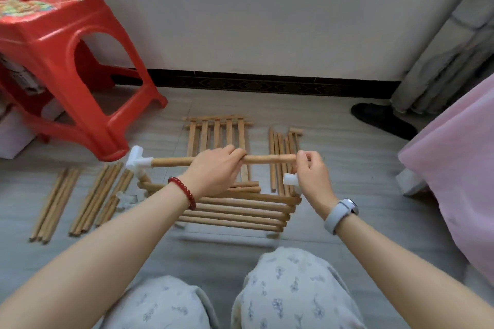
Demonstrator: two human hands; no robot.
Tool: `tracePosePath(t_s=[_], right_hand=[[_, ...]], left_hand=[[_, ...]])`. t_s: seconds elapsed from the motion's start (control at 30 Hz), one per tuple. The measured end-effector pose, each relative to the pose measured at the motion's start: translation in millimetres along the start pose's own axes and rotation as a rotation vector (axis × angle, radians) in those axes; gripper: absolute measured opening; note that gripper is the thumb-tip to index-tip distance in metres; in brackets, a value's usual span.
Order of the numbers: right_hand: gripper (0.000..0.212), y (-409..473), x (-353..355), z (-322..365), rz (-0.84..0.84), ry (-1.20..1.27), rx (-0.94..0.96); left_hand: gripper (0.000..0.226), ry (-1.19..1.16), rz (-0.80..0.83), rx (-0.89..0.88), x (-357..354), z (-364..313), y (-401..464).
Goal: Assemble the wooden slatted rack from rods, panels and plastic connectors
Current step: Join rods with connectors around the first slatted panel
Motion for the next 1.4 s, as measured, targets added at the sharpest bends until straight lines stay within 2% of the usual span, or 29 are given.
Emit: tracePosePath(t_s=[0.1,0.23,0.37,0.53,0.67,0.77,0.87,1.0,1.13,1.2,1.33,1.4], right_hand=[[0.029,1,-9,-5,-0.007,0.074,-0.113],[0.042,10,-13,-6,-0.11,0.126,-0.192],[0.044,22,-13,-6,-0.111,0.097,-0.21],[0.04,19,-9,-8,-0.013,0.229,-0.226],[0.034,3,-6,-9,0.024,0.152,-0.146],[0.039,1,-7,-4,0.196,0.06,-0.121],[0.037,4,-9,1,0.243,0.04,-0.127],[0.033,4,-7,2,0.26,-0.042,-0.043],[0.03,5,5,2,0.368,-0.151,-0.028],[0.03,9,8,3,0.368,-0.153,-0.018],[0.039,14,4,1,0.346,-0.087,-0.137],[0.042,14,4,-1,0.356,-0.027,-0.207]], left_hand=[[0.034,-0.042,0.062,-0.05,-5,-24,22],[0.032,-0.02,-0.047,-0.102,-9,-41,28],[0.033,-0.034,-0.069,-0.111,-12,-35,28],[0.035,0.009,-0.074,-0.087,-15,-36,29],[0.035,0.08,-0.125,-0.018,-21,-31,26],[0.035,0.07,-0.171,0.015,-20,-27,22],[0.043,0.074,-0.145,-0.023,-20,-25,16],[0.055,0.162,-0.107,-0.051,-26,-25,11],[0.061,0.169,-0.035,-0.049,-34,-30,11],[0.063,0.153,-0.029,-0.044,-31,-32,14],[0.072,0.172,-0.231,-0.141,-20,-33,9],[0.062,0.187,-0.376,-0.249,-24,-32,1]])
Point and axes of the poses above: each hand's wrist, its own y-axis towards the middle knuckle, its own x-axis out of the back of the hand, z = x × y, the point moved 2 cm from there along y, towards the middle knuckle, and after that the axes turned 12 degrees about x, right-handed, at the moved point
